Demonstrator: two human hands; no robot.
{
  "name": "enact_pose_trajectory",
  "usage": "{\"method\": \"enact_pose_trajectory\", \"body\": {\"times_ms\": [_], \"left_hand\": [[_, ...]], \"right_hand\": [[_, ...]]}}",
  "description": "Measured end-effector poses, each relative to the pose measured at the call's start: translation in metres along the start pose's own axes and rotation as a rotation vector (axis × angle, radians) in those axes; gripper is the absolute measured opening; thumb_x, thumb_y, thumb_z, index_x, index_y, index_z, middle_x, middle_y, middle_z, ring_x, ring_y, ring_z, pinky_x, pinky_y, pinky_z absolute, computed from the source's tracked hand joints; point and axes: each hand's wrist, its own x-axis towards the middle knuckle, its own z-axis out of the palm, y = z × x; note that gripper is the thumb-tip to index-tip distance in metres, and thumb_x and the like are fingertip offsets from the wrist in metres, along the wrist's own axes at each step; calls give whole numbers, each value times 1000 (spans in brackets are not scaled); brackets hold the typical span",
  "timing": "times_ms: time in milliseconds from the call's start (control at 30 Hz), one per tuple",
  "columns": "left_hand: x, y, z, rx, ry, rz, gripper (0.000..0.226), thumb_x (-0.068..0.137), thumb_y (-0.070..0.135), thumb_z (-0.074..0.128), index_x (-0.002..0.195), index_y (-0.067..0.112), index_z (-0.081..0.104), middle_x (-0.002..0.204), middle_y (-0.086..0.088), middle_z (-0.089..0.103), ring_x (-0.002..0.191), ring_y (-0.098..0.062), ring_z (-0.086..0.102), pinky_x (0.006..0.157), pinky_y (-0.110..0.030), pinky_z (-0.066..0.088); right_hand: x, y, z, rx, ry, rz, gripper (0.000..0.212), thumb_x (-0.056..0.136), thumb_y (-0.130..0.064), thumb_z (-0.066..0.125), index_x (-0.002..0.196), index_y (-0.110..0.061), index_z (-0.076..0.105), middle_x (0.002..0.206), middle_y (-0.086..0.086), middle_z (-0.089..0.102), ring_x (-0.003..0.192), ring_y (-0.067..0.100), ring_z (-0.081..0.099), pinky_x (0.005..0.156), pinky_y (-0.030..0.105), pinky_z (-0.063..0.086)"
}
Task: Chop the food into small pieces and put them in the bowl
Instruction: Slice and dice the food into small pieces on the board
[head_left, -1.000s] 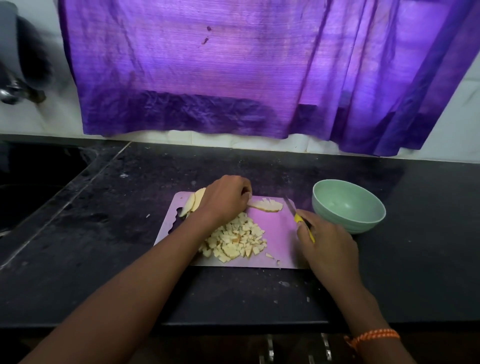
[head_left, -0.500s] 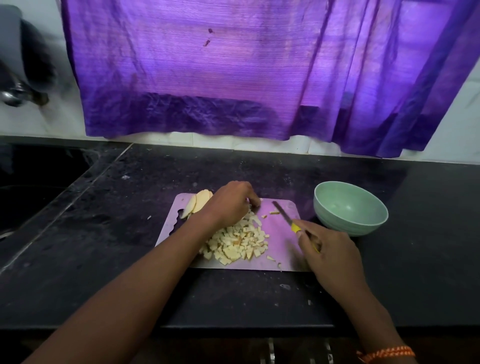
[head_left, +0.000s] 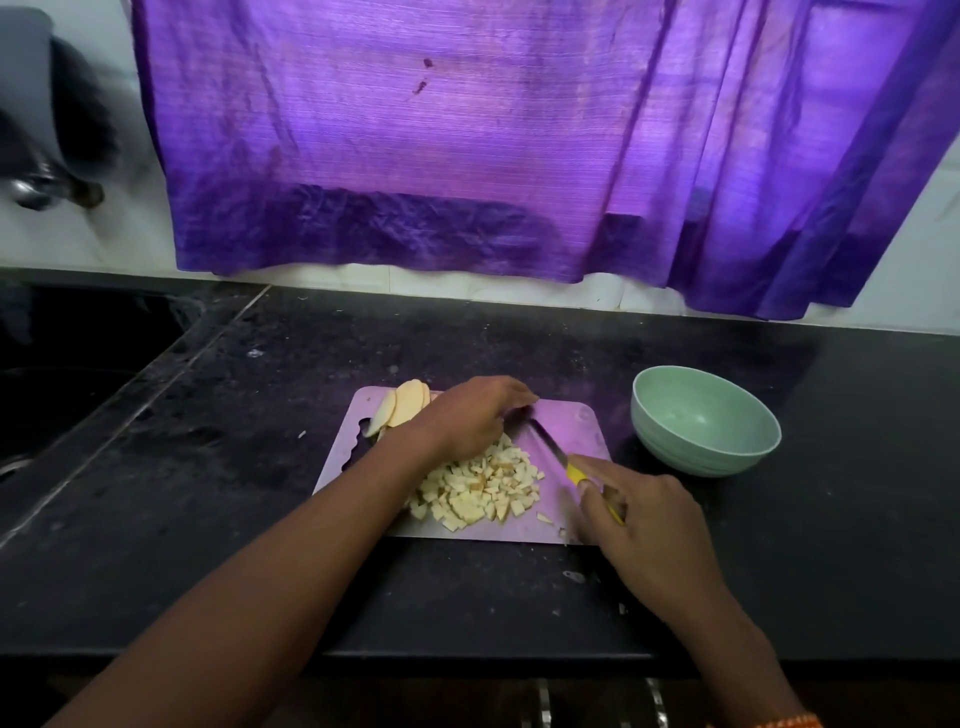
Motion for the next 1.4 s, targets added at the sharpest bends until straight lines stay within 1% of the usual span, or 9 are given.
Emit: {"method": "enact_pose_trajectory", "body": {"times_ms": [100, 233, 400, 600, 767, 1033, 1100, 1267, 1400], "left_hand": [[2, -3, -3, 38, 31, -6, 59, 93, -11, 50, 143, 15, 68, 150, -1, 61, 132, -21, 58, 103, -31, 48], [-3, -2, -14, -2, 98, -39, 44, 90, -6, 56, 107, 22, 86, 115, 7, 76, 97, -12, 69, 88, -37, 59], [-10, 0, -23, -60, 158, -85, 45, 83, -8, 51, 69, 24, 79, 79, 11, 75, 72, -7, 69, 79, -38, 63], [-10, -6, -26, -94, 235, -77, 44, 86, -8, 48, 75, 19, 81, 77, 5, 76, 70, -14, 71, 76, -41, 62], [-12, -12, -29, -159, 212, -53, 40, 84, 0, 50, 75, 24, 81, 73, 8, 76, 64, -17, 70, 69, -42, 62], [-22, -35, -56, -273, 223, -99, 25, 92, 2, 73, 87, 24, 84, 82, 11, 78, 80, -8, 73, 78, -35, 61], [-26, -47, -65, -335, 183, -113, 22, 88, 4, 82, 93, 25, 84, 82, 5, 78, 82, -16, 74, 81, -40, 62], [-25, -38, -60, -412, 32, -35, 15, 90, 36, 86, 103, 32, 83, 97, 7, 77, 94, -19, 71, 86, -38, 54], [-24, -27, -54, -392, -26, -20, 8, 90, 28, 86, 98, 27, 86, 95, 11, 80, 89, -7, 72, 85, -31, 54]], "right_hand": [[1, 4, -4, 15, 60, 72, 48, 94, -54, 42, 132, -39, 66, 72, -6, 68, 68, 13, 62, 68, 39, 56], [1, -1, -6, 35, 113, 73, 34, 99, -39, 55, 130, -37, 69, 71, -9, 70, 65, 5, 62, 66, 36, 56], [3, -1, -3, 18, 65, 65, 37, 99, -43, 52, 134, -40, 64, 82, -8, 73, 73, 8, 64, 71, 38, 57], [8, -21, 8, -194, -71, -74, 39, 104, -46, 43, 142, -49, 52, 84, -1, 70, 73, 18, 59, 62, 34, 41], [12, -22, 15, 55, -41, -115, 38, 102, -40, 53, 139, -51, 58, 73, -10, 68, 70, 9, 62, 64, 31, 50], [14, -12, 16, 179, 9, -96, 34, 101, -30, 61, 131, -43, 67, 59, -15, 54, 53, 11, 49, 52, 29, 39], [14, -14, 16, 166, 1, -102, 34, 101, -30, 61, 132, -43, 66, 60, -19, 53, 54, 9, 49, 52, 27, 36], [14, -15, 17, 231, -20, -122, 36, 102, -34, 59, 135, -47, 62, 64, -21, 61, 59, 7, 60, 59, 32, 52], [14, -12, 16, 342, -3, -129, 33, 103, -31, 61, 134, -41, 66, 85, -19, 76, 67, 4, 68, 64, 36, 58]]}}
